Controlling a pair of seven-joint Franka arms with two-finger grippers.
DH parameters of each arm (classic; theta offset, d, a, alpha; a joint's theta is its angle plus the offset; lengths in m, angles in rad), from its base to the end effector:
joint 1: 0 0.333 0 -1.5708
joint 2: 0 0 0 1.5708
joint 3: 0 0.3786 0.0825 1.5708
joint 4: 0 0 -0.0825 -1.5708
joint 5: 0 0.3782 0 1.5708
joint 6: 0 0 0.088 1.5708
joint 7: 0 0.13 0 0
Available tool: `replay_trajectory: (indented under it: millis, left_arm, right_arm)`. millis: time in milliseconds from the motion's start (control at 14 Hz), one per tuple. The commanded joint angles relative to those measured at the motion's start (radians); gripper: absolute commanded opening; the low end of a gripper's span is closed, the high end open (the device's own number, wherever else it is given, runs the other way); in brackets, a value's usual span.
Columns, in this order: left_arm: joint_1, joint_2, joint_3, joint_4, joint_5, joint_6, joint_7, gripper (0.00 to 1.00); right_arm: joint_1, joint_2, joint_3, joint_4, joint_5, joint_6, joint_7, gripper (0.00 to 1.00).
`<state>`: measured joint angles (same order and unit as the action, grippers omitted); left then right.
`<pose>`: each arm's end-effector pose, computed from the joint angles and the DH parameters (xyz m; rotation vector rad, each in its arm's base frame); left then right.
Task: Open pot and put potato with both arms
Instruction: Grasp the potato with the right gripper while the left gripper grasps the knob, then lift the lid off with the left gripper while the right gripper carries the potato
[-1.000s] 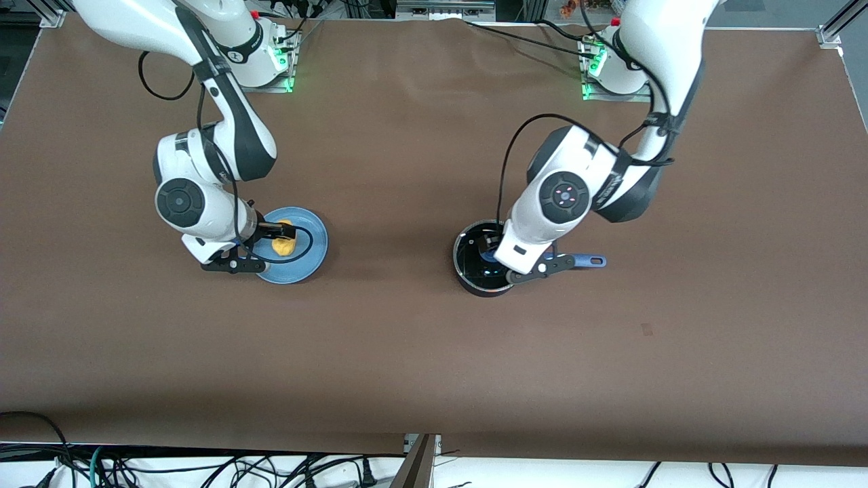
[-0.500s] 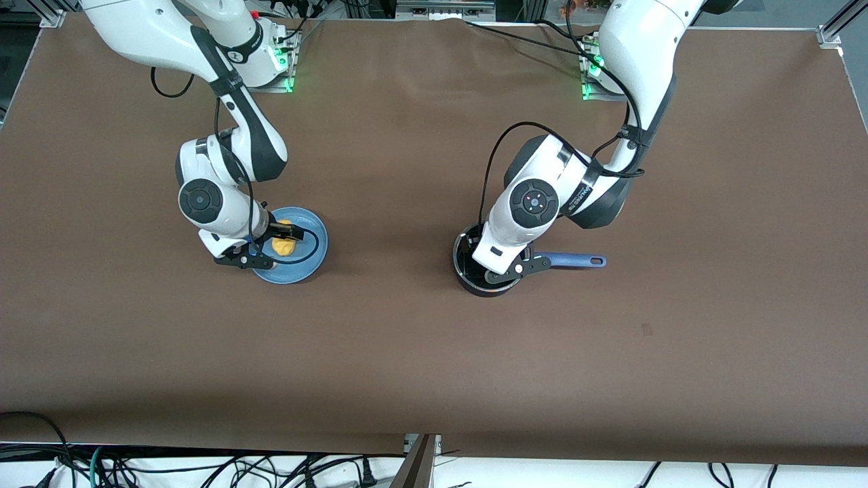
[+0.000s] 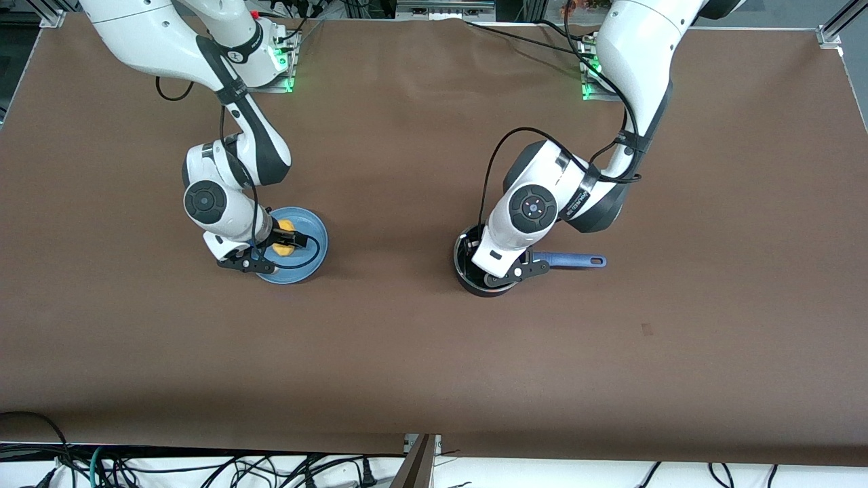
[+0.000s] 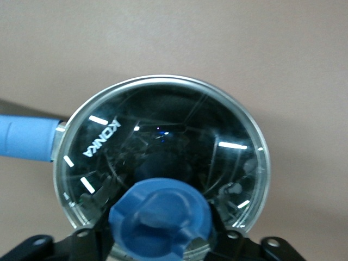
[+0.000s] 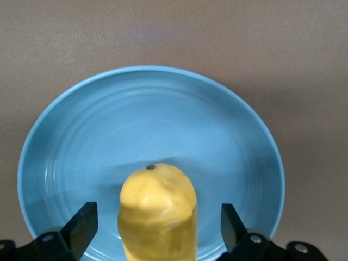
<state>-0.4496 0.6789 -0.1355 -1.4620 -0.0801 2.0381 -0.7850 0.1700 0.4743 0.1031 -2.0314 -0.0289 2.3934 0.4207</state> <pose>0.6238 -0.3969 0.3070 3.0440 0.4060 -0.2684 0.5886 0.1616 0.2392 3.1198 -0.2094 -0.1765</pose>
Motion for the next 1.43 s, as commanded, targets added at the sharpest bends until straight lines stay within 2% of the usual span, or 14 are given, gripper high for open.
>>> replay_trajectory:
  millis: [0,71,143,286,500,643,929,1143,1357]
  left_arm:
    - [-0.011,0.014,0.014,0.029,-0.001,-0.012,0.072,0.21]
    - [-0.011,0.014,0.014,0.029,-0.001,-0.013,0.073,0.13]
    - [-0.009,0.013,0.014,0.029,-0.001,-0.013,0.072,0.03]
    - [-0.009,0.005,0.014,0.029,-0.001,-0.021,0.072,0.0]
    - [0.018,-0.048,0.016,0.029,-0.003,-0.041,0.09,0.0]
    - [0.063,-0.082,0.01,0.031,-0.009,-0.122,0.14,0.0]
    - [0.167,-0.177,0.01,0.026,-0.014,-0.31,0.369,0.0]
    - [0.273,-0.269,0.011,-0.01,-0.003,-0.441,0.553,0.0]
    - [0.414,-0.372,0.011,-0.122,0.002,-0.463,0.789,0.0]
  right_arm:
    - [0.002,0.006,0.003,-0.013,-0.008,0.026,0.016,0.73]
    - [0.0,0.006,0.003,-0.015,-0.008,0.021,0.015,0.6]
    - [0.002,0.006,0.003,-0.015,-0.008,0.017,0.016,0.51]
    - [0.0,0.003,0.003,-0.017,-0.008,0.013,0.016,0.42]
    - [0.0,-0.022,0.006,0.002,-0.008,0.013,0.01,0.41]
    - [-0.001,-0.045,0.033,0.035,-0.003,-0.009,0.007,0.41]
    - [0.002,-0.034,0.128,0.251,0.009,-0.164,0.009,0.41]
    - [0.046,0.047,0.188,0.408,0.134,-0.166,0.154,0.41]
    - [0.15,0.153,0.196,0.595,0.159,-0.143,0.353,0.41]
